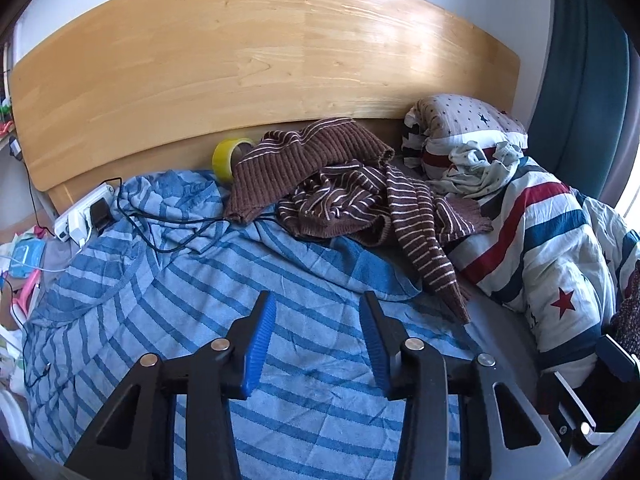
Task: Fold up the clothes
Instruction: 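Reach the left tool into the cardigan and close on a sleeve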
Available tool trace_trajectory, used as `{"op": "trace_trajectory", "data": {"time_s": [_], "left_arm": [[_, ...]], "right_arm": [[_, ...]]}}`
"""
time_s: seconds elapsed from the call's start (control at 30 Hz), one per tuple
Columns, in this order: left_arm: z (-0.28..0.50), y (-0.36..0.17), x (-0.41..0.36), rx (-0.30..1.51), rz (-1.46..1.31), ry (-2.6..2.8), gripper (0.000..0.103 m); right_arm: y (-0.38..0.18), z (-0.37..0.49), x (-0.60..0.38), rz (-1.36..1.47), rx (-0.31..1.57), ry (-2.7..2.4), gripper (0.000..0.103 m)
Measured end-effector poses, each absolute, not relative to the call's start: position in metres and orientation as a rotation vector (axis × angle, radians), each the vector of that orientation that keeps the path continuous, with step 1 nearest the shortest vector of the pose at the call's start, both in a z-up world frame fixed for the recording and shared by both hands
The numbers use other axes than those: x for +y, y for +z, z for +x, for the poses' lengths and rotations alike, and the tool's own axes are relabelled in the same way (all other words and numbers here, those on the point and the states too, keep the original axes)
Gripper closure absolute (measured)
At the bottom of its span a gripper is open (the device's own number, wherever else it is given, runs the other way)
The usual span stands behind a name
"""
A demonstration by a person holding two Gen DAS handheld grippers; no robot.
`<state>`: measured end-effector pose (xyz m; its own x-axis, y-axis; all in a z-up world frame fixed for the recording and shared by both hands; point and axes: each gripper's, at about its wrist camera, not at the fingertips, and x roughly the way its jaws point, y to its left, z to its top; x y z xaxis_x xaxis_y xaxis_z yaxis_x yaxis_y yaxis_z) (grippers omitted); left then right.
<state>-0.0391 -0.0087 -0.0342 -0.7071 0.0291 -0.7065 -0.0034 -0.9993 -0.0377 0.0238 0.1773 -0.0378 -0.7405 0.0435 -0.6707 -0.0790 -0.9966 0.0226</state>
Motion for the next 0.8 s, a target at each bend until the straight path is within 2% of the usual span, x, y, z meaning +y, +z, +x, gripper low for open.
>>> {"op": "trace_trajectory", "data": {"time_s": [0.07, 0.13, 0.2, 0.23, 0.53, 0.67, 0.73, 0.8], "left_arm": [[-0.045, -0.038, -0.008, -0.035, -1.212, 2.874, 0.068], [-0.055, -0.045, -0.006, -0.008, -1.263, 2.860, 0.090], [-0.065, -0.054, -0.007, -0.008, -1.321, 2.837, 0.093], [-0.070, -0.059, -0.008, -0.030, -1.329, 2.823, 0.098], [-0.118, -0.101, -0.008, -0.087, -1.411, 2.838, 0.099], [-0.144, -0.124, -0.009, -0.212, -1.454, 2.777, 0.099], [-0.158, -0.135, -0.007, -0.265, -1.487, 2.723, 0.099], [-0.171, -0.144, -0.007, -0.333, -1.503, 2.703, 0.099]], "right_arm": [[-0.041, 0.020, 0.179, -1.104, 0.081, 2.863, 0.000], [-0.044, 0.016, 0.180, -1.105, 0.088, 2.856, 0.000], [-0.049, 0.010, 0.182, -1.115, 0.098, 2.844, 0.000], [-0.052, 0.006, 0.182, -1.119, 0.095, 2.837, 0.000], [-0.082, -0.032, 0.178, -1.137, 0.026, 2.773, 0.000], [-0.096, -0.054, 0.181, -1.154, 0.004, 2.764, 0.001], [-0.103, -0.066, 0.182, -1.166, -0.013, 2.770, 0.003], [-0.110, -0.079, 0.183, -1.178, -0.038, 2.785, 0.010]]}}
